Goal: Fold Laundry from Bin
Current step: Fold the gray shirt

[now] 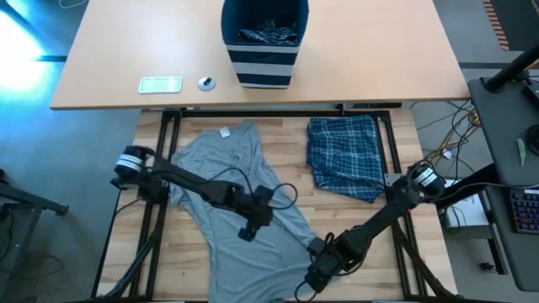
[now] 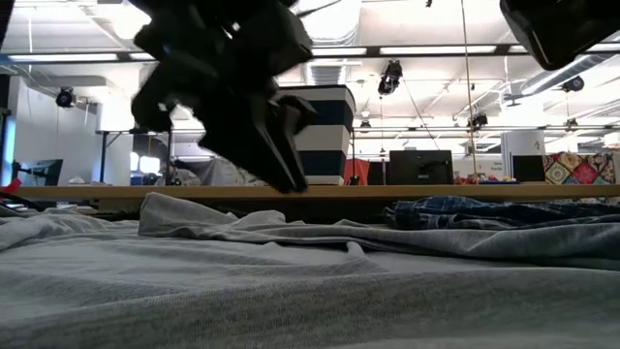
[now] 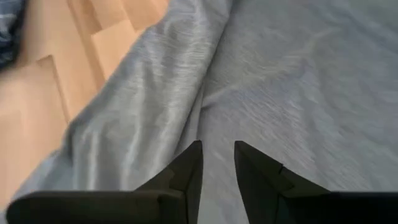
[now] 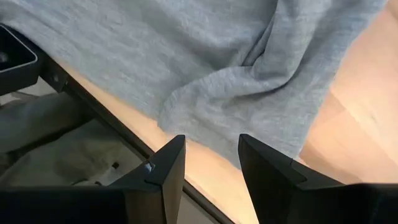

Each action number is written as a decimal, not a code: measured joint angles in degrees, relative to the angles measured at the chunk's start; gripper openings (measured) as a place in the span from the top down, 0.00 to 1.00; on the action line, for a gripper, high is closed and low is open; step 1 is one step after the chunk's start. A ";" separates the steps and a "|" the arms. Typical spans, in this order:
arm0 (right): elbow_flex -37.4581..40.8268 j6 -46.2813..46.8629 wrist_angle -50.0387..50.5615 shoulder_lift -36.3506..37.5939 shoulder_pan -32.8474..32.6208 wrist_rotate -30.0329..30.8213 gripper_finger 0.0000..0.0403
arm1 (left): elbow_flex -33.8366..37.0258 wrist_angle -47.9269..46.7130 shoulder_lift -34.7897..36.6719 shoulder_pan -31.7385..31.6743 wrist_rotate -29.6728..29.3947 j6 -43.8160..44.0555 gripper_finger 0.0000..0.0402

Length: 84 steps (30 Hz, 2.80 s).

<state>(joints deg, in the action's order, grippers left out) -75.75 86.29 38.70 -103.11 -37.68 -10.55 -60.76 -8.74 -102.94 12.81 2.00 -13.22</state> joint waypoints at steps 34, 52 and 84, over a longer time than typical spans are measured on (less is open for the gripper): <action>0.00 1.80 -0.38 0.26 -0.87 -1.99 0.64 | -11.10 -3.40 -13.85 0.27 -5.79 -2.76 0.99; 1.77 0.07 -1.69 -1.96 -1.09 -0.90 0.64 | -17.23 -23.40 -7.57 0.12 -5.97 -8.99 1.00; -7.21 2.89 -5.61 -11.42 -1.06 4.96 0.64 | -13.36 -33.73 3.64 -0.17 -2.78 -3.62 0.68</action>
<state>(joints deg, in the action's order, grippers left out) -82.95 89.18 33.09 -114.53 -38.74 -5.59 -74.13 -42.47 -99.30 12.64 -0.78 -16.85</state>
